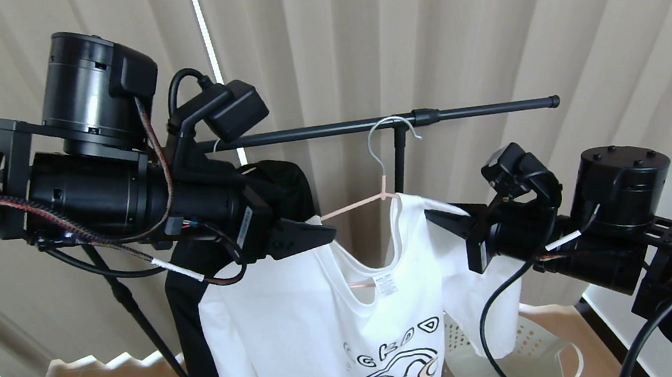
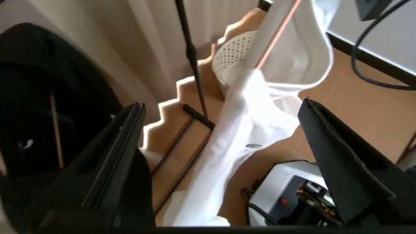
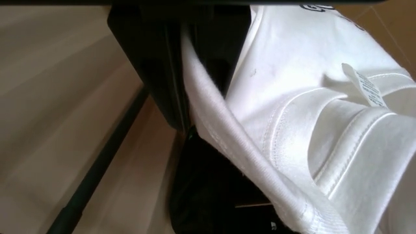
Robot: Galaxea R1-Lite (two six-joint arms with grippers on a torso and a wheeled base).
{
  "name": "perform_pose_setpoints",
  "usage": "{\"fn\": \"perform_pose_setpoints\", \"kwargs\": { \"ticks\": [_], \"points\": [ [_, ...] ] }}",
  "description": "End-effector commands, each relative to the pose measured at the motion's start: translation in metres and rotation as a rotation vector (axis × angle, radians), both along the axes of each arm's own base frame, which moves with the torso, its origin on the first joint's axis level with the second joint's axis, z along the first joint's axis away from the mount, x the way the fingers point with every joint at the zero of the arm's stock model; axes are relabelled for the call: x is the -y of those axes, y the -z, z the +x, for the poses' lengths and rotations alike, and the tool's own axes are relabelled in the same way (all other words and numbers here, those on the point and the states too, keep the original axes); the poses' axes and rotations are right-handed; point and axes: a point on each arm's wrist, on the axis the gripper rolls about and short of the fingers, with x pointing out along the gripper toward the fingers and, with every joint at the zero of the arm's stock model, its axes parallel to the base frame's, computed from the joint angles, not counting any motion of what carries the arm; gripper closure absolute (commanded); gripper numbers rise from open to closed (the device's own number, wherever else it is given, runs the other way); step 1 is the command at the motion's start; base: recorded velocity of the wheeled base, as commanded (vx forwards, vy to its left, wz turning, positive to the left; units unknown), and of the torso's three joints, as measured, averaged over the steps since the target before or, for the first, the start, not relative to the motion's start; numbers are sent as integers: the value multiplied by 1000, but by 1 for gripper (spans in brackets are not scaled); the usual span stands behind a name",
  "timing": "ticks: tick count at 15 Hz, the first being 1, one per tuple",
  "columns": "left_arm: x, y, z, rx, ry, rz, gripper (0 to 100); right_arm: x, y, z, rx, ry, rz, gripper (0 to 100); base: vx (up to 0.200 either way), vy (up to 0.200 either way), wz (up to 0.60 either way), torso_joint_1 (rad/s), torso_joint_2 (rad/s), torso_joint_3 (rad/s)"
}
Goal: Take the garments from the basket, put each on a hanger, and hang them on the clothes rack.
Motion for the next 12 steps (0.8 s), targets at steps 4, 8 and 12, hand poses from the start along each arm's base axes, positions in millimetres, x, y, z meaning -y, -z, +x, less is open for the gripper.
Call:
{"fn": "perform_pose_setpoints", "kwargs": {
  "ticks": [4, 8, 12],
  "points": [
    [5, 5, 2, -16, 37, 5, 0, -1, -1, -3, 3, -6, -1, 100, 0, 0, 0, 0, 0, 0],
    [6, 10, 1, -41, 142, -25, 0, -1, -8, -8, 25, -16, 10, 100, 0, 0, 0, 0, 0, 0],
    [16, 17, 11, -48, 199, -23, 0, 2, -18, -15, 53, -17, 23, 100, 0, 0, 0, 0, 0, 0]
  ]
}}
